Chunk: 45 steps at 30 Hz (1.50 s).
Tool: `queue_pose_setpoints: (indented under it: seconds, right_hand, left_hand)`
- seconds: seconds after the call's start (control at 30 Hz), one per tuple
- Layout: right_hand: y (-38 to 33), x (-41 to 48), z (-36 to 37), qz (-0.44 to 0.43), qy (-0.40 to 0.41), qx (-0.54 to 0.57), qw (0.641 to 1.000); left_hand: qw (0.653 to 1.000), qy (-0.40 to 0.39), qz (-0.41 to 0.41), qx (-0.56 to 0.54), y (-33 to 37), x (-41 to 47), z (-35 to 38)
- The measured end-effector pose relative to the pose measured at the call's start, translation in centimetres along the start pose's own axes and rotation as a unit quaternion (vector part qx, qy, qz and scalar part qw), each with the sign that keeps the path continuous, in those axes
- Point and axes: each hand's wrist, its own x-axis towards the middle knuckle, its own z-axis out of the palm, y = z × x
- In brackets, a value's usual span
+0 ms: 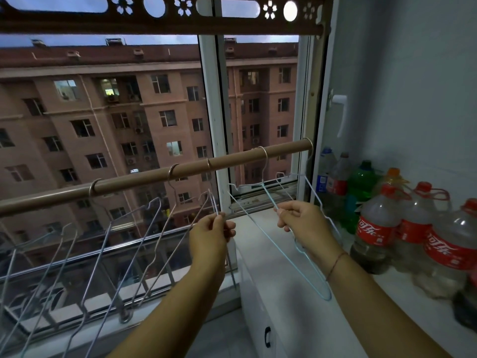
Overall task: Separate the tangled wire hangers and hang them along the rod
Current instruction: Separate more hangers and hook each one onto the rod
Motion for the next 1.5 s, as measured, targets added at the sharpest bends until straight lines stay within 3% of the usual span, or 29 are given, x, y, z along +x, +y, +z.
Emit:
queue_pose_setpoints:
  seconds: [0.4, 1.5]
  right_hand:
    - [0.8, 0.6, -0.1, -0.002, 0.043, -0.017, 0.999]
    - [0.7, -0.4, 0.5, 0.009, 0.054, -0.002, 0.999]
  left_hand:
    - [0.997, -0.072, 0.001, -0.002, 0.8, -0.7, 2.6]
    - [0.998, -0.055, -0.008, -0.003, 0.9, -1.6, 1.0]
